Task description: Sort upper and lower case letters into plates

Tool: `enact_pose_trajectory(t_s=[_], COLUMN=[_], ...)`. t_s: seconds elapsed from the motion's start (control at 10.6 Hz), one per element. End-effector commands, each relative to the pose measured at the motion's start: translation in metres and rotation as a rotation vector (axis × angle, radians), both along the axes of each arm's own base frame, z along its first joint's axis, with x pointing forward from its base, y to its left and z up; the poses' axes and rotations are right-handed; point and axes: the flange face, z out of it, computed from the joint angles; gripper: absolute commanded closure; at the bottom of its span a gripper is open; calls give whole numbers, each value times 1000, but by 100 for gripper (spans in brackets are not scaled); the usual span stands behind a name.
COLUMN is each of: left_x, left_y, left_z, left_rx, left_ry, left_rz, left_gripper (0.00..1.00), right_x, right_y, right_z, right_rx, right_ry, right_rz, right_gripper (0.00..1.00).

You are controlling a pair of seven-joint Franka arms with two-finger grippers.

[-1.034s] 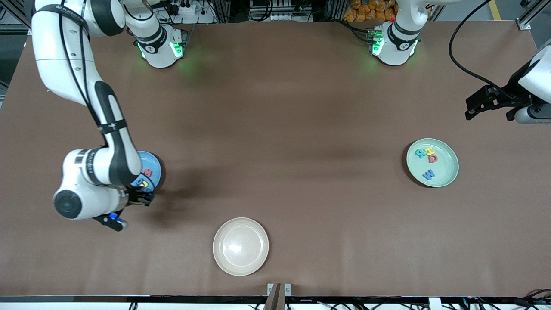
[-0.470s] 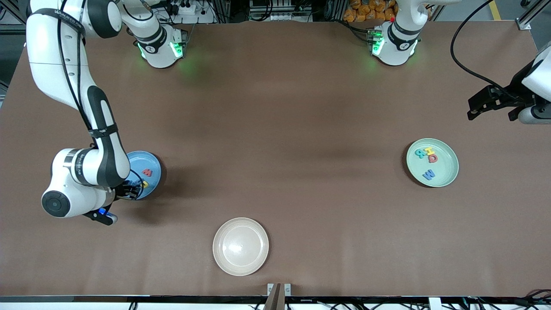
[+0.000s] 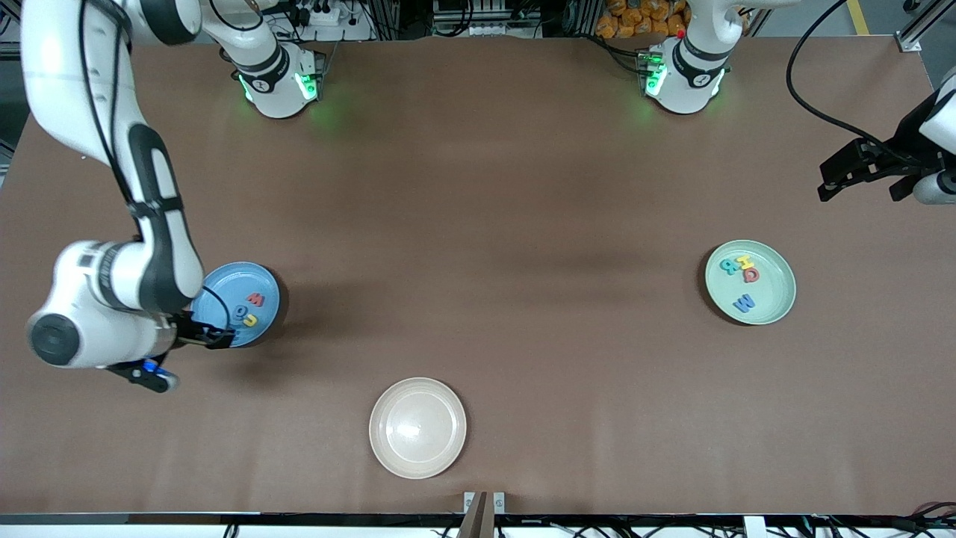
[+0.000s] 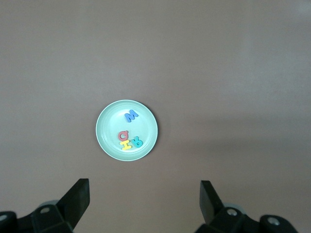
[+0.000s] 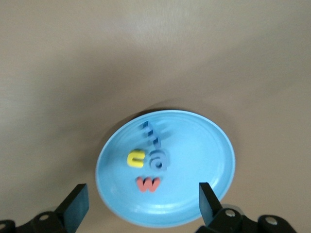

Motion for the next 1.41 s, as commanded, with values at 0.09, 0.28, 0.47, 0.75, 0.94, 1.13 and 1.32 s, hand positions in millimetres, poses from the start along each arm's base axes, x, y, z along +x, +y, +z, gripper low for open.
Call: enact_pose_trajectory(t_s=[0.09, 0.28, 0.47, 0.75, 0.94, 1.13, 1.32], left_x=[-12, -9, -8, -5, -5, -5, -4], left_y=[1, 2, 3, 3, 3, 3, 3], left_z=[6, 4, 3, 0, 0, 1, 0], left_rx=[-27, -26, -24, -23, -23, -25, -23], left_ry=[0, 3, 5, 11, 11, 9, 11], left_rz=[18, 12, 5, 5, 3, 3, 11], left_gripper=[0, 0, 0, 0, 0, 0, 0], right_x=[-31, -56, -87, -115, -117, -118, -118], right_y=[2, 8, 18, 11, 12, 23, 31], right_z=[141, 211, 258, 297, 303, 304, 306], right_rx=[33, 53, -69, -68, -63, -55, 8], right_ry=[-114, -165, -137, -135, -147, -155, -175], right_rz=[33, 111, 230, 220, 217, 245, 244], right_gripper=[0, 0, 0, 0, 0, 0, 0])
